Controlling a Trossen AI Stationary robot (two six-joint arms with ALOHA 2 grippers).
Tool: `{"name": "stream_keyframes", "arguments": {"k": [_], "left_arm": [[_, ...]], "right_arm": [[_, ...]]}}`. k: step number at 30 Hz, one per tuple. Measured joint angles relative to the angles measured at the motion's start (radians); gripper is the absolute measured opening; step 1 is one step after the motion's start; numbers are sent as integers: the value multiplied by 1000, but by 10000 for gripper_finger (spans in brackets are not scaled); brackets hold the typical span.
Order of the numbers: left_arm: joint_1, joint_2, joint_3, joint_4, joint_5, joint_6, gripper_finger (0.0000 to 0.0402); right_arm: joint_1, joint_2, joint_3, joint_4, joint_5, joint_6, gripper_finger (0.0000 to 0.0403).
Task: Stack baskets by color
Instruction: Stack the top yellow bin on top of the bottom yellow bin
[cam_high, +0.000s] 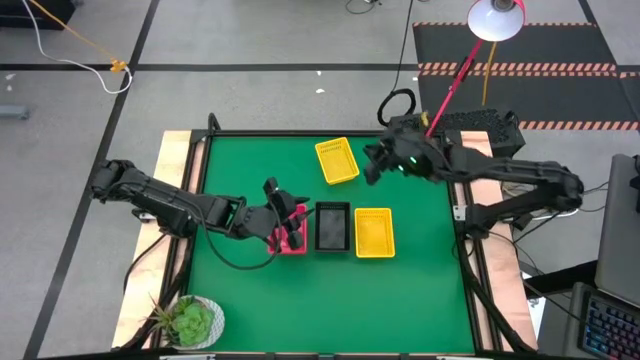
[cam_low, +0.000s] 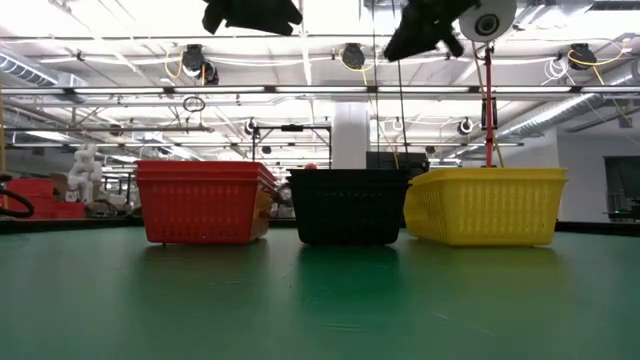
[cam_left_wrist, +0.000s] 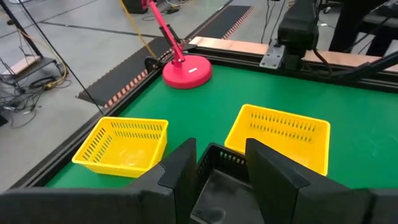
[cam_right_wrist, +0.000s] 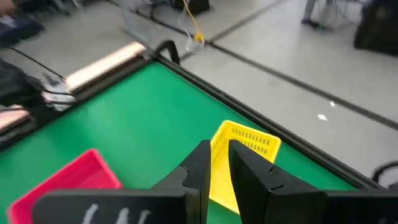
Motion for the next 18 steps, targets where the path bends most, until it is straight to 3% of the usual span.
{"name": "stream_keyframes", "arguments": {"k": [10, 18], "left_arm": [[-6, 0, -38, 8, 2, -26, 140], [-2, 0, -44, 6, 30, -48, 140]], "right_arm": [[-211, 264, 196, -91, -255, -9, 74], [-318, 445, 315, -271, -329, -14, 108]]}}
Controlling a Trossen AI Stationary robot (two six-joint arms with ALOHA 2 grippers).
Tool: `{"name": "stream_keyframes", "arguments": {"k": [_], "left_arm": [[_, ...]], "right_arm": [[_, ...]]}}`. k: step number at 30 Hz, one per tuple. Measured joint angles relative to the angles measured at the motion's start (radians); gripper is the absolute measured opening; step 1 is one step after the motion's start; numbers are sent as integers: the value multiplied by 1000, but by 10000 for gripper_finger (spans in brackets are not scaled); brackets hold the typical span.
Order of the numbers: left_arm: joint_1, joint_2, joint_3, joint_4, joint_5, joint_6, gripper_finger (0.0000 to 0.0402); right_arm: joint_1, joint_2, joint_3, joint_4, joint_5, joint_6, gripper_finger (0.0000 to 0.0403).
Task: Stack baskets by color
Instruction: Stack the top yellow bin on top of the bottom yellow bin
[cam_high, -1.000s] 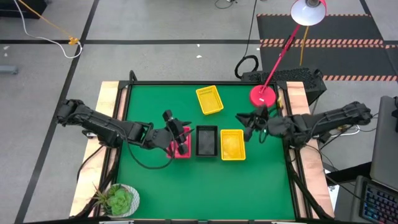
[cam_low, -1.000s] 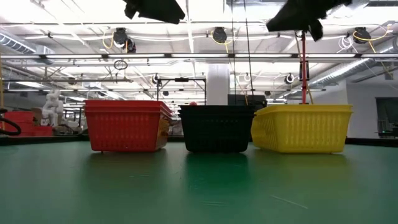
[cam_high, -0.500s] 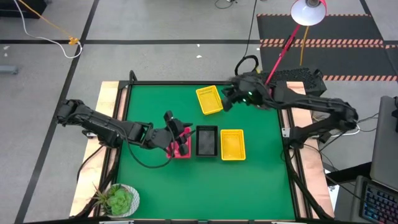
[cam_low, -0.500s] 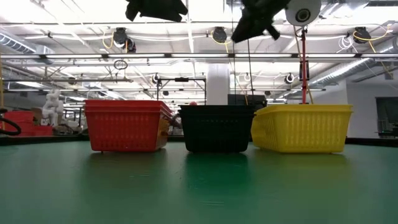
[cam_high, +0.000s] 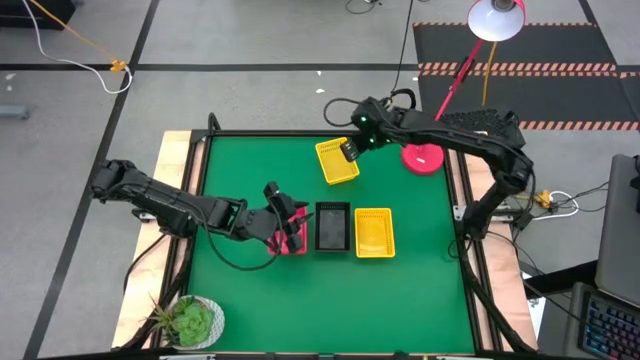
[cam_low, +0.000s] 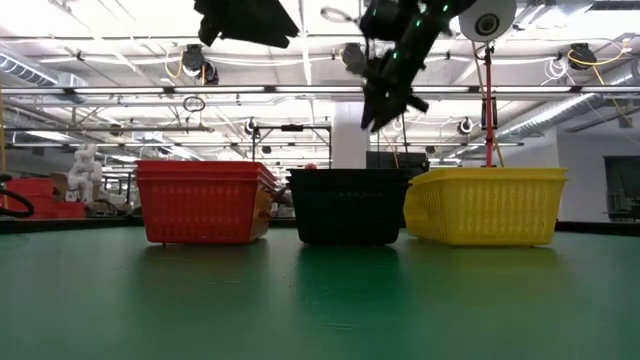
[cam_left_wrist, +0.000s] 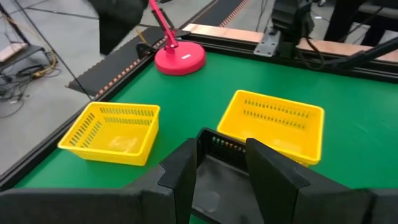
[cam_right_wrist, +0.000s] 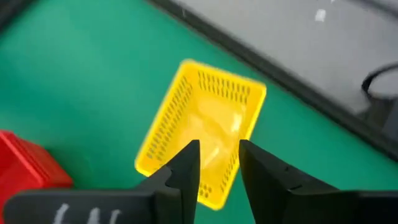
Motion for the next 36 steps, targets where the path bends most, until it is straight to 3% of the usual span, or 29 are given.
{"name": "stream_keyframes", "arguments": {"k": [3, 16, 28, 36], "left_arm": [[0, 0, 0, 2, 17, 0, 140], [0, 0, 0, 0, 18, 0, 140], [0, 0, 0, -2, 18, 1, 140], [0, 0, 0, -1, 18, -3, 140]], "right_arm": [[-20, 49, 0, -36, -41, -3, 116], [-20, 202, 0, -81, -44, 14, 123], [-27, 201, -53, -8, -44, 37, 122], [-34, 202, -109, 51, -47, 56, 86]]}}
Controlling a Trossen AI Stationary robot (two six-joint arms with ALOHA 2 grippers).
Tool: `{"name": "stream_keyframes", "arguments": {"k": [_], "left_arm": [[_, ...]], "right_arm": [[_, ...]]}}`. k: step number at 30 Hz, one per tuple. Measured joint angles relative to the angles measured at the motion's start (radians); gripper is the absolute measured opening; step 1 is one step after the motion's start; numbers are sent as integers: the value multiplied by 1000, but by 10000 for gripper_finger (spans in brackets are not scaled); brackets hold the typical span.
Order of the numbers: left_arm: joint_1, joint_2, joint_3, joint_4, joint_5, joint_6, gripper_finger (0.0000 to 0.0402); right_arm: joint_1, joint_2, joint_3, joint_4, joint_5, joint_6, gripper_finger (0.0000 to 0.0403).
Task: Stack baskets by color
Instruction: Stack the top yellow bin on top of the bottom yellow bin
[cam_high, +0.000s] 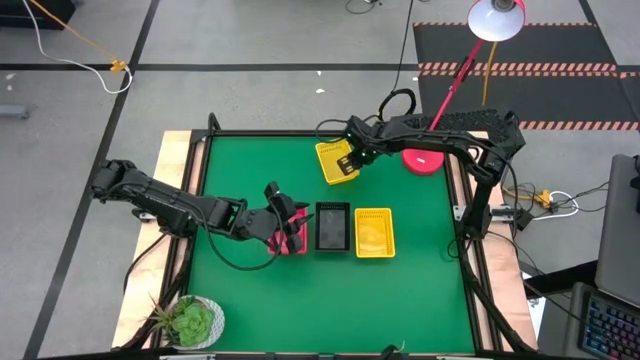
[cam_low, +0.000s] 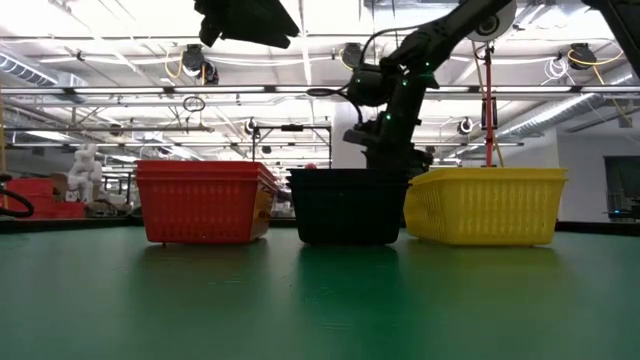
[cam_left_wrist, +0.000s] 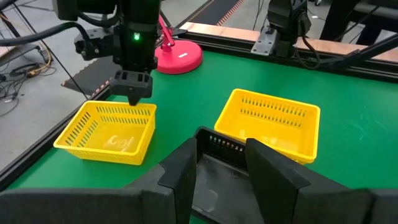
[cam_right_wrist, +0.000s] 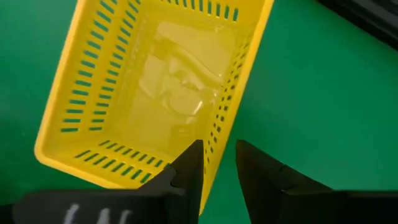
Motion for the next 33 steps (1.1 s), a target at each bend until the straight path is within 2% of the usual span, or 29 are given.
{"name": "stream_keyframes", "arguments": {"k": [18, 27, 33], "left_arm": [[0, 0, 0, 3, 0, -3, 140], [0, 0, 0, 2, 0, -3, 140], [0, 0, 0, 2, 0, -3, 140]], "right_arm": [[0, 0, -36, 40, 0, 0, 4], [2, -1, -36, 47, 1, 0, 36], [2, -1, -54, 45, 0, -3, 40]]}}
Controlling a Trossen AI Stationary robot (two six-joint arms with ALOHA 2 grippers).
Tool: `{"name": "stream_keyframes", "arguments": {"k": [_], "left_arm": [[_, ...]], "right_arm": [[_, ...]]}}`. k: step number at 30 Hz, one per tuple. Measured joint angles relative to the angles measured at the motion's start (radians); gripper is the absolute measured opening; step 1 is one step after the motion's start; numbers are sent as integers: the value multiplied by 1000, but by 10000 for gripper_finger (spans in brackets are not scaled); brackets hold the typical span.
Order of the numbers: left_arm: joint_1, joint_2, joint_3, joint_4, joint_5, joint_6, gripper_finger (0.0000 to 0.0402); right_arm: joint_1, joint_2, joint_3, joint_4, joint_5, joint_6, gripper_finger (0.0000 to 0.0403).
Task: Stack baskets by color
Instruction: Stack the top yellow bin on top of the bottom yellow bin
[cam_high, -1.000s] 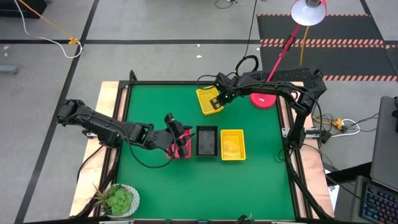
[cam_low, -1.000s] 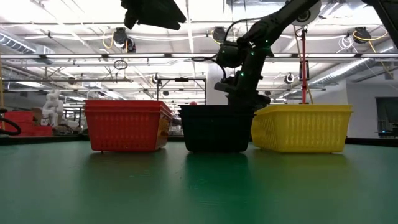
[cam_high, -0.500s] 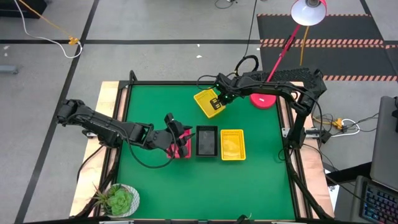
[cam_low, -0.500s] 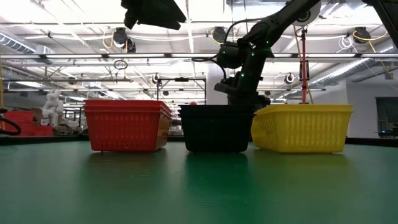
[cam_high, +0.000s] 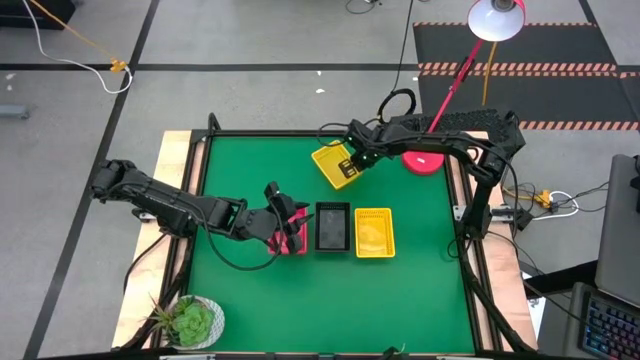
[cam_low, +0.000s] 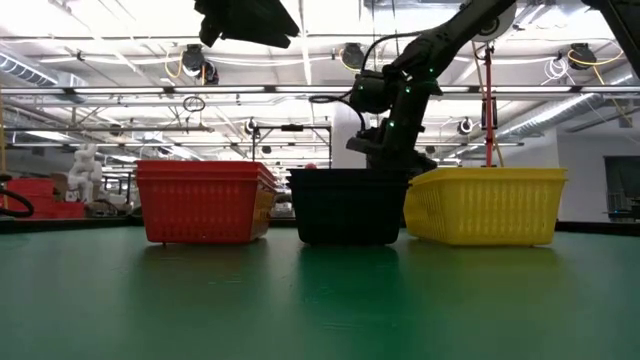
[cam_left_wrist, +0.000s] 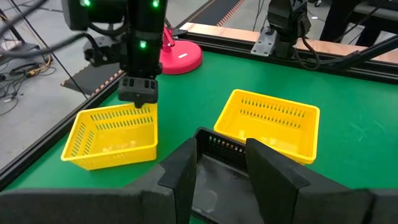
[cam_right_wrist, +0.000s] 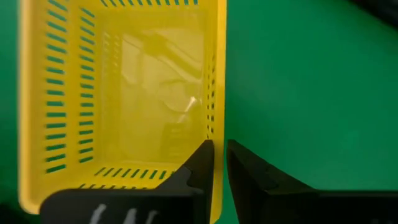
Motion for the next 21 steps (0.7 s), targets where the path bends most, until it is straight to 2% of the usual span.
{"name": "stream_keyframes", "arguments": {"k": [8, 16, 21], "left_arm": [[0, 0, 0, 0, 0, 0, 140], [0, 0, 0, -1, 0, 3, 140], [3, 0, 0, -1, 0, 2, 140]], "right_arm": [[0, -2, -70, 48, 1, -5, 36], [0, -13, -71, 68, 3, -18, 6], [5, -74, -72, 52, 10, -23, 5]]}}
